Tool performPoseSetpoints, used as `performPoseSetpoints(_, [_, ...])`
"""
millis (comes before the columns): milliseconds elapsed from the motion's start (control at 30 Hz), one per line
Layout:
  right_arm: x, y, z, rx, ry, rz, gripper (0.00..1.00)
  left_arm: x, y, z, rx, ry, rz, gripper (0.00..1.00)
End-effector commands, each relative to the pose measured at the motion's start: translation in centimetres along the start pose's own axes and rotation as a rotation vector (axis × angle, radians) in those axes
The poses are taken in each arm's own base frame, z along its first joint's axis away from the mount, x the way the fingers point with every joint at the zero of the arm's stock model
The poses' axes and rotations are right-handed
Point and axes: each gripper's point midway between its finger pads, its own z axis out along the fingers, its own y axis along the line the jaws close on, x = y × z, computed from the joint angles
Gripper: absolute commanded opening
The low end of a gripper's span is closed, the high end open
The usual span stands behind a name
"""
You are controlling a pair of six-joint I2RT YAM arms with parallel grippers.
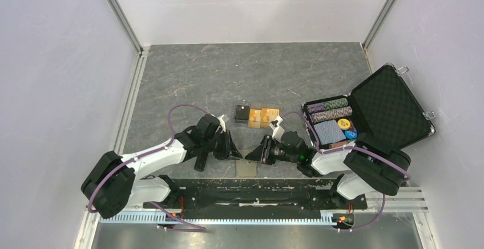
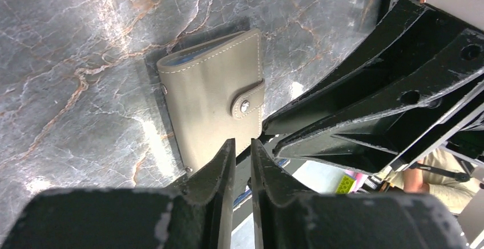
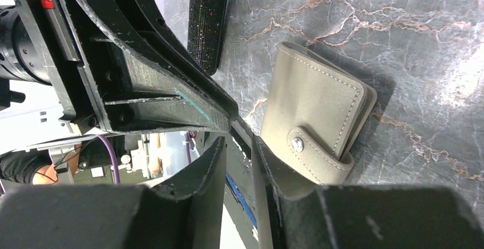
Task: Put the credit cards into the card holder
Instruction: Pick up the card holder from the corner of the board.
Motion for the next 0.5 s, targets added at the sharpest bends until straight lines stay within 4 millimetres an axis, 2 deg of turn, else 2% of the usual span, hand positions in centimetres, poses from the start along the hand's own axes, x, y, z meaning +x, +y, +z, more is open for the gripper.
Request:
performPoseSetpoints(0, [-0.3,1.2,-0.2,-0.038,-0.012,-0.028,0.25,-0.2,-0.9,-0.5,0.022,-0.017,-0.013,0.3])
performPoseSetpoints(33, [-0.3,0.8,-0.2,-0.012,-0.013,-0.038,0.26,-0.1,0.0,-0.7,-0.032,-0.015,-0.015,0.4])
performPoseSetpoints(67, [-0.5,0.5,-0.3,0.02,-0.013,-0.061,0.27,-0.2,0.8,-0.9,-0.086,-0.021,-0.017,0.55])
performPoseSetpoints(133, [-0.9,-1.2,-0.7,0.142,-0.016,-0.103,0.29,0.2,2.3,-1.2,-0.167,-0.001,-0.02,0.69])
performPoseSetpoints(267, [-1.6,-3.3,-2.0,0.312,-0.018,-0.177,0.42,1.4,2.8,-0.1,-0.15,0.053,-0.055,0.72])
performPoseSetpoints(367, [-0.9,-3.8,-2.3,0.317,0.005,-0.155,0.5,1.8,2.8,0.9,-0.099,0.065,-0.093,0.67])
performPoseSetpoints(467, [0.5,-4.5,-2.1,0.3,0.055,-0.115,0.5,1.8,2.3,1.7,-0.047,0.063,-0.111,0.59])
